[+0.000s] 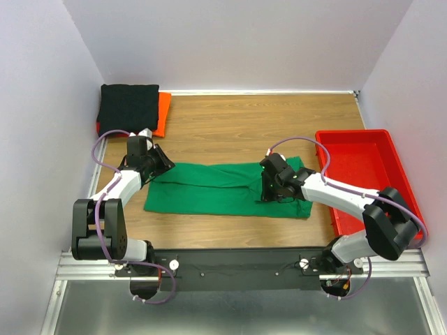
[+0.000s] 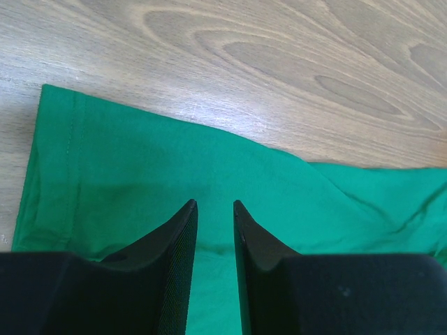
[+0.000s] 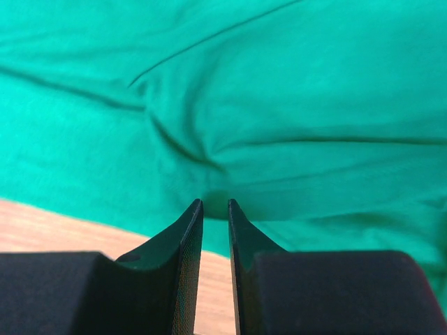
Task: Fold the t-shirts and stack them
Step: Fold the tshirt
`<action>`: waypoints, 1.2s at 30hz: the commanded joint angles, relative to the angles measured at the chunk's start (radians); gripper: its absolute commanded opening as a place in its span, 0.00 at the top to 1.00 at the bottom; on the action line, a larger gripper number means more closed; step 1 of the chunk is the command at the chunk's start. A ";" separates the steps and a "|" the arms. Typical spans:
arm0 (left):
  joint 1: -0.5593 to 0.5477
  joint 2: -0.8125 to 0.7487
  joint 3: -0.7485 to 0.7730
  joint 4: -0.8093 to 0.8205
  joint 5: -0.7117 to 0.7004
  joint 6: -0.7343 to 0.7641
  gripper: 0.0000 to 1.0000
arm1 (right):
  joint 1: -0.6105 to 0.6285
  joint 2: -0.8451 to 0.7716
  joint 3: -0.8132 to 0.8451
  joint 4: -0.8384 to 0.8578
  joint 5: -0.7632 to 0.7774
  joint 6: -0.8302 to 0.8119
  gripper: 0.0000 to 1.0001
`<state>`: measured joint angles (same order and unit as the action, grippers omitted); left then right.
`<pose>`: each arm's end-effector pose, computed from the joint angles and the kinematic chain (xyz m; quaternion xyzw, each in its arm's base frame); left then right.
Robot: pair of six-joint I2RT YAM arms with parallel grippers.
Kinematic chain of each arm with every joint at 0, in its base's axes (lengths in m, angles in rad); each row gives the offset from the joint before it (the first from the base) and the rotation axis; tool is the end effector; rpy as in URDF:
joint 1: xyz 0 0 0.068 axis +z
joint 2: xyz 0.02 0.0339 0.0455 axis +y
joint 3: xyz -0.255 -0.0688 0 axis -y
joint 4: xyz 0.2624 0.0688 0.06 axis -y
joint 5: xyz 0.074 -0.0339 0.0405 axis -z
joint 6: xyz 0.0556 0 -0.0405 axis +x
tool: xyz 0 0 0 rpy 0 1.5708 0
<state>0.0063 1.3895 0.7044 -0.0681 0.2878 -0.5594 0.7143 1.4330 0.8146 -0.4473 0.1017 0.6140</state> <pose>0.3081 -0.0138 0.1577 -0.1987 0.8879 -0.2340 0.3425 0.2274 0.1897 0.1497 -0.0358 0.9664 0.1151 0.2268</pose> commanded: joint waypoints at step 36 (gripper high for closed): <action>-0.003 0.014 0.006 0.014 0.040 0.027 0.66 | 0.089 0.099 0.130 -0.079 0.064 -0.045 0.54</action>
<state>0.0063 1.3937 0.7044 -0.0677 0.3061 -0.5461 0.7853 1.5101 0.9367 -0.4858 0.1238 0.5976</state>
